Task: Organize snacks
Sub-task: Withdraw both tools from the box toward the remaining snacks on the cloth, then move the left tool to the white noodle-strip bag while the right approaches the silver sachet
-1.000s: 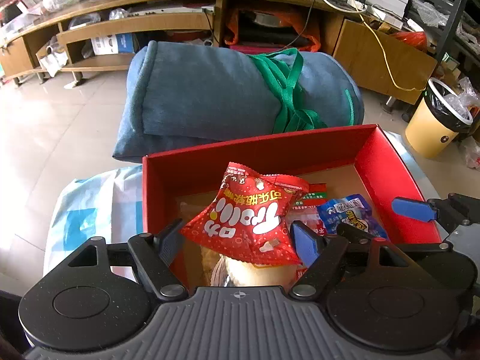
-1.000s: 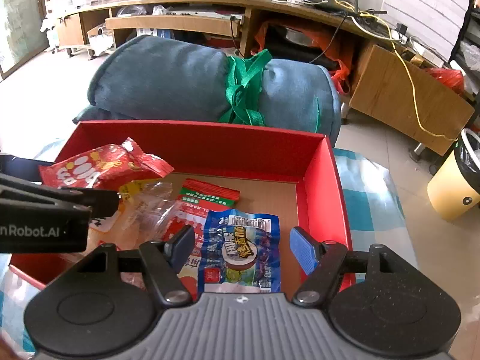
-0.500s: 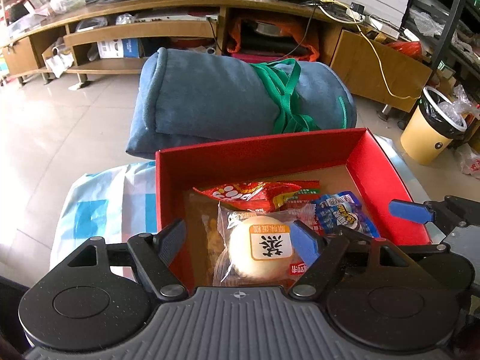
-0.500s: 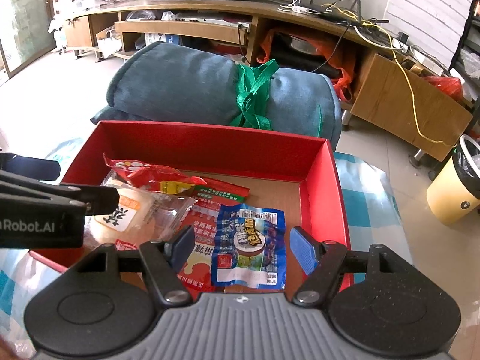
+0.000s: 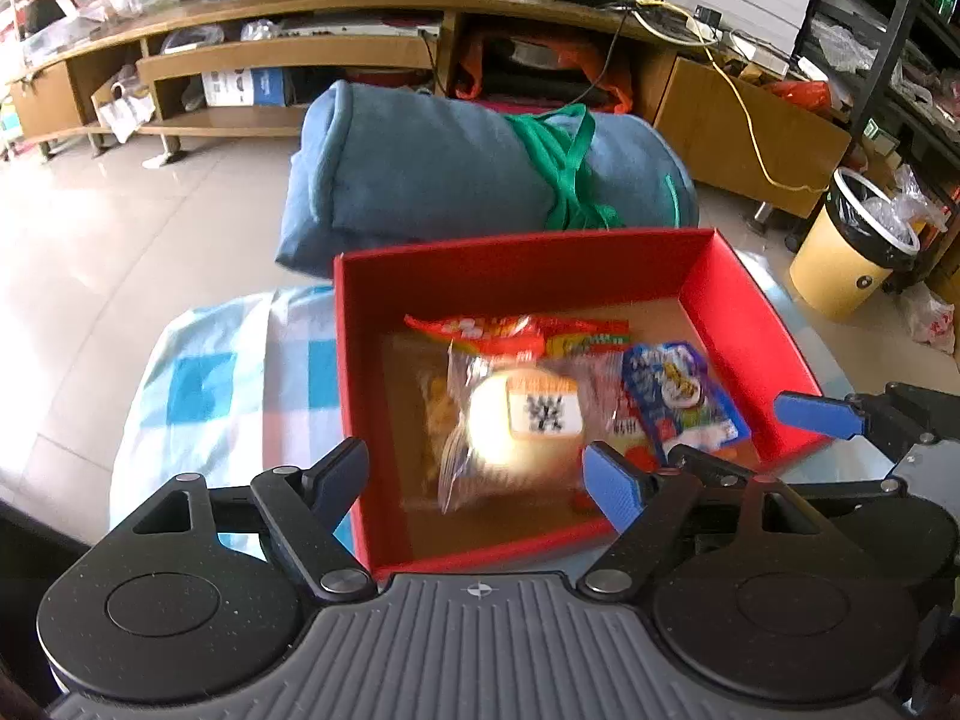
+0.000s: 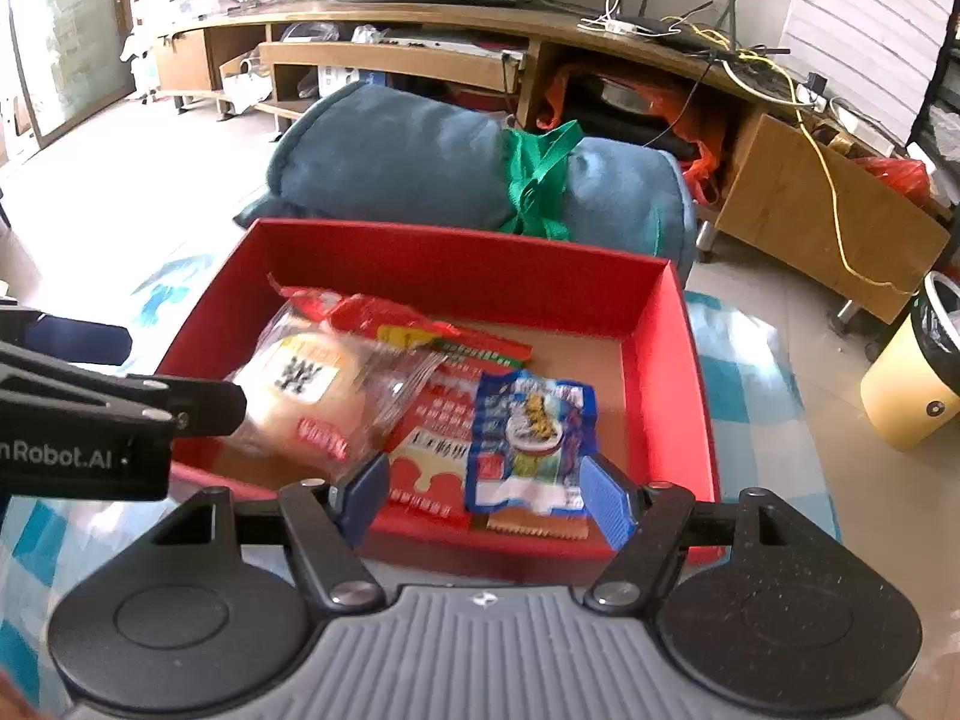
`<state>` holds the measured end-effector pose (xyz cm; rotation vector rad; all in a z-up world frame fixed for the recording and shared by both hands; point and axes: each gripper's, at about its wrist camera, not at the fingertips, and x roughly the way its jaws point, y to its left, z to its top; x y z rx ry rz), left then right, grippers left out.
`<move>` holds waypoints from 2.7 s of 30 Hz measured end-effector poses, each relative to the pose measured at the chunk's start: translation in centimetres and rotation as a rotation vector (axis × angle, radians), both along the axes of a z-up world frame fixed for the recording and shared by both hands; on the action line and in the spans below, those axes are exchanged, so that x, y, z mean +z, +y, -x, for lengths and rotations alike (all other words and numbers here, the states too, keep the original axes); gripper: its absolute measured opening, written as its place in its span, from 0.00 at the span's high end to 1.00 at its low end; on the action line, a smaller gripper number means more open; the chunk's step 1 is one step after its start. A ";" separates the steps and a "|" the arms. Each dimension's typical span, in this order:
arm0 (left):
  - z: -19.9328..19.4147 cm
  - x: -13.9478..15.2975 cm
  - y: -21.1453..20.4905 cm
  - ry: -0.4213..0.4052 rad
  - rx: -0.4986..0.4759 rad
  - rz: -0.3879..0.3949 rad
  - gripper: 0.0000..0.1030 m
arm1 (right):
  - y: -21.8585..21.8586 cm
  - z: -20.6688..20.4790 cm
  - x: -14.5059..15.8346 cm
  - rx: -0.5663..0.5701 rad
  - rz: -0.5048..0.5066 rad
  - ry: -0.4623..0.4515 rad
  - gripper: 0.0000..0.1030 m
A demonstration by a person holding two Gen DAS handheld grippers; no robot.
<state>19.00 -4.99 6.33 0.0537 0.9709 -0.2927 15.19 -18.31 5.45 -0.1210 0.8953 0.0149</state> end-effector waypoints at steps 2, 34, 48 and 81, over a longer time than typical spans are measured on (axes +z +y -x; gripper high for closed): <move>0.5 -0.1 0.3 0.010 -0.001 -0.001 0.19 | 0.3 0.4 -0.1 0.006 0.002 0.003 0.37; 11.2 -5.3 5.0 0.265 0.071 -0.008 0.18 | 6.3 6.4 -3.2 0.234 0.041 0.145 0.37; 12.8 -6.9 6.0 0.349 0.191 0.016 0.24 | 9.1 5.6 -3.9 0.331 0.037 0.183 0.37; 14.0 -8.6 6.8 0.419 0.127 0.044 0.16 | 12.6 4.1 -7.4 0.424 0.059 0.304 0.55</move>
